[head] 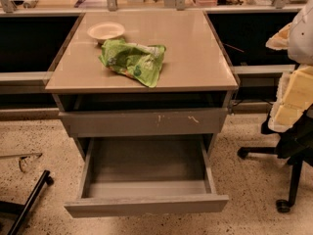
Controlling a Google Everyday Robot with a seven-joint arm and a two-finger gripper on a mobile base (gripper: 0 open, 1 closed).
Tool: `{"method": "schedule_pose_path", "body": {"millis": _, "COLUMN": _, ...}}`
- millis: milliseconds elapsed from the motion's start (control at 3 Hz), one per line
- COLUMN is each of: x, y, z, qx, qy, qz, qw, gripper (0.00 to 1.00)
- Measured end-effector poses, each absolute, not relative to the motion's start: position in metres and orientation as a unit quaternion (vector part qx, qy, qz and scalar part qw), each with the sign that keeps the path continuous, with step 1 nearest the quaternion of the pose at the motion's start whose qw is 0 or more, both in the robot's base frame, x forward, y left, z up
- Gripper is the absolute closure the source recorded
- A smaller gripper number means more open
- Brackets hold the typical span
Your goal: Close middle drawer
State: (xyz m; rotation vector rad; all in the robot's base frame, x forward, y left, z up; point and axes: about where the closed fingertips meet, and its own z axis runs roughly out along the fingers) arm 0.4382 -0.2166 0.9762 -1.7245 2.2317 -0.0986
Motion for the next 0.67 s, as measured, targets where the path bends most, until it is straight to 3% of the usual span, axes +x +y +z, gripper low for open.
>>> {"method": "schedule_pose_path", "body": {"millis": 667, "x": 0.432, "y": -0.202, "z": 0.939, "qx": -0.608, "qy": 0.781, "qz": -0.004, "qw": 0.144, "gripper": 0.00}}
